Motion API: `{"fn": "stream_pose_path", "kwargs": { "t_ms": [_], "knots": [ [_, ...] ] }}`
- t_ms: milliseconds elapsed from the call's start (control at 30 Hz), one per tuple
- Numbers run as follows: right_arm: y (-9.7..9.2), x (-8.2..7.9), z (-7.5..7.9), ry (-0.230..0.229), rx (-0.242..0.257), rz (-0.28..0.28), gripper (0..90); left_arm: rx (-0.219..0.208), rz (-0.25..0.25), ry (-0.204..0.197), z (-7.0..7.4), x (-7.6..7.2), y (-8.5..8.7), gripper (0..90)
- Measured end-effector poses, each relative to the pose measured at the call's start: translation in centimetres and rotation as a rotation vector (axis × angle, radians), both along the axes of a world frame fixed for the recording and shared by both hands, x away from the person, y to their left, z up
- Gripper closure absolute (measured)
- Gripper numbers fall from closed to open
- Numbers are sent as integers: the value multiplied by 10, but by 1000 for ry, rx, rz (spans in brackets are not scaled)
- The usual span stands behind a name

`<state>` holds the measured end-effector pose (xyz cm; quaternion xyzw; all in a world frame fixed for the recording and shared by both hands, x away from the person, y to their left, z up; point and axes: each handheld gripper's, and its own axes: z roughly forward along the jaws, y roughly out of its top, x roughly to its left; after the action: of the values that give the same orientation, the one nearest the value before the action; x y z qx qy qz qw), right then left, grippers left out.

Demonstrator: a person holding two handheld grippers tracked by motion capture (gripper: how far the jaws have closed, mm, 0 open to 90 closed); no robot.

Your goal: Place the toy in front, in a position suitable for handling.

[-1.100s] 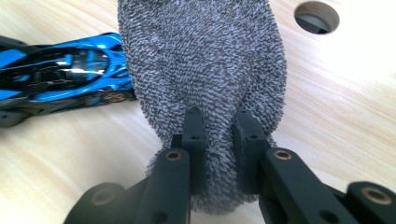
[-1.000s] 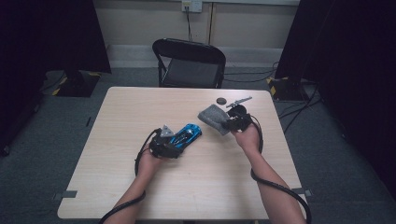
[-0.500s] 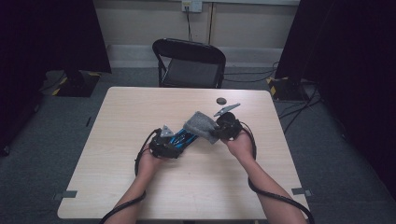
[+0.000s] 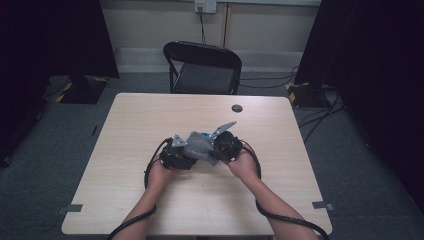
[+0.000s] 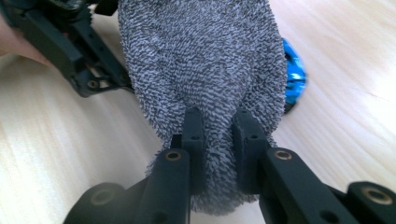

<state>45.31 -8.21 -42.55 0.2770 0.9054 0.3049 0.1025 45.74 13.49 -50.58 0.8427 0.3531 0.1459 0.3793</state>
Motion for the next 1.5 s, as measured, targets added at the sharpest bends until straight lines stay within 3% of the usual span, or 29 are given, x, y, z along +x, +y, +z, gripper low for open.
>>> {"fn": "stream_pose_path", "kwargs": {
  "t_ms": [200,500,1100,1500],
  "knots": [
    [17,-1,-7,-1,-38,39,771,-4,4,3,0,0,0,242],
    [24,6,-13,12,-54,47,769,-2,4,2,0,0,0,242],
    [21,14,-21,26,-65,20,768,-1,4,2,0,0,0,242],
    [8,31,-22,42,-60,-44,768,-1,3,1,0,0,0,243]
  ]
}}
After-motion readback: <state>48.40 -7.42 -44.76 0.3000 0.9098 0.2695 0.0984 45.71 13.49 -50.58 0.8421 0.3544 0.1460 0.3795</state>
